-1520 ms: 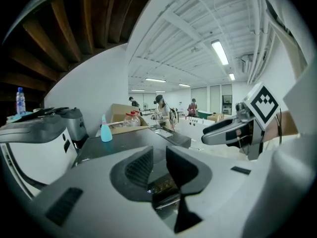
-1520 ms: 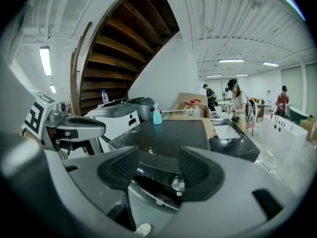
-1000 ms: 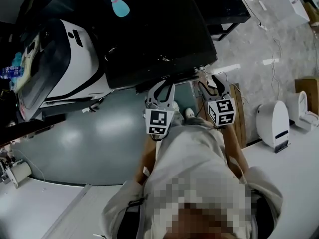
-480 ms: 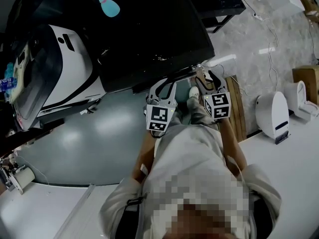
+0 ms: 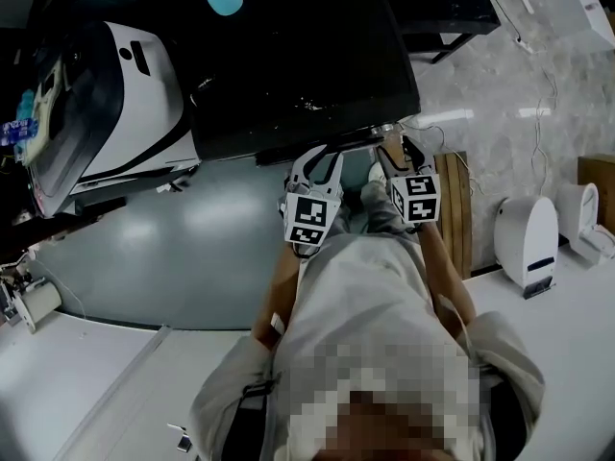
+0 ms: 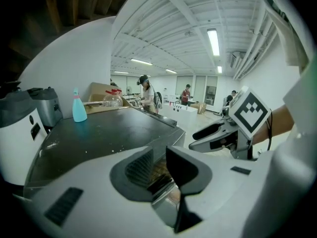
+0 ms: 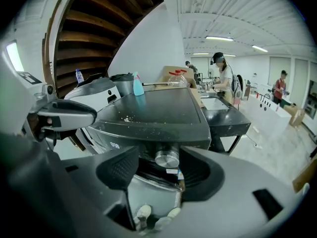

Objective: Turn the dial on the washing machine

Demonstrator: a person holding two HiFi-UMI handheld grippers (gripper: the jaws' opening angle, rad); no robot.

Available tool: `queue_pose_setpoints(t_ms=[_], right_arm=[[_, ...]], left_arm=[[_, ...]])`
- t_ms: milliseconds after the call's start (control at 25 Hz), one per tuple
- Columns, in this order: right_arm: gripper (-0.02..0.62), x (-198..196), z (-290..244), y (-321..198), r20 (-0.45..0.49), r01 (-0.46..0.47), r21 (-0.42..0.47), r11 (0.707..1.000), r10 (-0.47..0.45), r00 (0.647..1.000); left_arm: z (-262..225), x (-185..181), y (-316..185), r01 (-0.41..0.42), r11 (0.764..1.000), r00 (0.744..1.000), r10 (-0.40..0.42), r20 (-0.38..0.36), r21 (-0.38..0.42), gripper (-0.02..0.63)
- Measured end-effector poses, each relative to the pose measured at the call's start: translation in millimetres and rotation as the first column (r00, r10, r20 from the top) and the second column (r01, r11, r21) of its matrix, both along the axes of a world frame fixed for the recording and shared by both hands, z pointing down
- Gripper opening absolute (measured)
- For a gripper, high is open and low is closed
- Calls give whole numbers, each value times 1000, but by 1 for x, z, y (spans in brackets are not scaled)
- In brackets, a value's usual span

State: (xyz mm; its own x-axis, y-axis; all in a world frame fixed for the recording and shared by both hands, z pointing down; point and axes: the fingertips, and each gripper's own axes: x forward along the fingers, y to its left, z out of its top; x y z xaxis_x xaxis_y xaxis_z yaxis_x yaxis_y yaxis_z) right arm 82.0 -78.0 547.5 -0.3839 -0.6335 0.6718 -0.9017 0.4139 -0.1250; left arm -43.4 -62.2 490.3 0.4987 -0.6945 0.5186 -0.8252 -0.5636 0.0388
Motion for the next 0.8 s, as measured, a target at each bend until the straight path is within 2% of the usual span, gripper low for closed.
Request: queue_pose_setpoints(t_ms=[320,800], right_arm=[[258,2,23,-6,0,59,-23,998,-59,998],[304,3,57,-14,-11,9,-44,999,-9,1000]], left_arm=[[19,19,3,20,999,1000,-19,13,-35,89],[49,25,3,17,997,1000,-15,25,-73,89]])
